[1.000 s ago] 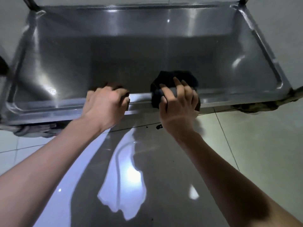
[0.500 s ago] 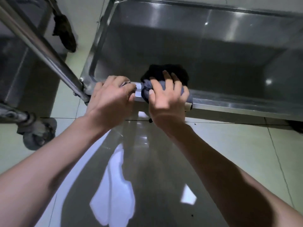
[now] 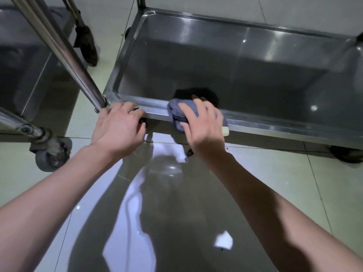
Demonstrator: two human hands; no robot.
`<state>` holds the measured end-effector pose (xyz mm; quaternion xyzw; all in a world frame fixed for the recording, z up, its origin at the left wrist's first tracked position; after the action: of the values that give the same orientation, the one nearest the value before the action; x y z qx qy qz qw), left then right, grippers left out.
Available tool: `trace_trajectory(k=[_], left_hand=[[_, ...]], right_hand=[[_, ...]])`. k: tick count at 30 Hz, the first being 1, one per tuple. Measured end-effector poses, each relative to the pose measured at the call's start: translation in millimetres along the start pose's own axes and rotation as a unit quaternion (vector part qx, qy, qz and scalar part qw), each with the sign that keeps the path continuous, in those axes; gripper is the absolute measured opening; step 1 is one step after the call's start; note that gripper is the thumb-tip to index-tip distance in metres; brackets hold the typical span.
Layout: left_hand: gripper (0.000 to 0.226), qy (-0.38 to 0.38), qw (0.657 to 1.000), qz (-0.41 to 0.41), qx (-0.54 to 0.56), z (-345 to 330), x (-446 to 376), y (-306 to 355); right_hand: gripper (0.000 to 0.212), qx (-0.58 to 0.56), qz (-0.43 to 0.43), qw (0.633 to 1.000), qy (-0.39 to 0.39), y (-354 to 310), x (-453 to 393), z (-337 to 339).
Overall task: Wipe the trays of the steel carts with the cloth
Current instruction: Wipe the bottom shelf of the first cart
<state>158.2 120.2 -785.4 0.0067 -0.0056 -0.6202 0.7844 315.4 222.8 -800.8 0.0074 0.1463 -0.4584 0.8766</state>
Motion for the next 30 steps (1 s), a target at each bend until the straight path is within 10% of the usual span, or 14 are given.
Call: trace_trajectory(k=[10, 20, 30], left_hand=[[0.039, -0.024, 0.999, -0.040, 0.003, 1, 7, 34], [0.040, -0.022, 0.992, 0.051, 0.114, 13, 49, 17], [0.042, -0.066, 0.972, 0.163, 0.153, 166, 212, -20]], right_hand=[[0.048, -0.021, -0.114, 0.993, -0.004, 126, 24, 28], [0.041, -0.121, 0.016, 0.987, -0.109, 13, 30, 31], [0.033, -0.255, 0.036, 0.921, -0.292, -123, 62, 192]])
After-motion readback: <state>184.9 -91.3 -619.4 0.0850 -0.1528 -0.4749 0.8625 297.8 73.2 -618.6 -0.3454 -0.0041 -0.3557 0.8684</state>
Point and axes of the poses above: each hand's wrist, its own x-axis away from the middle knuckle, its own z-axis out of the back of the hand, y = z × x, the point moved 10 cm from there along -x, towards the middle knuckle, and after that the axes turned 12 degrees about -z, right-handed, at the moved point
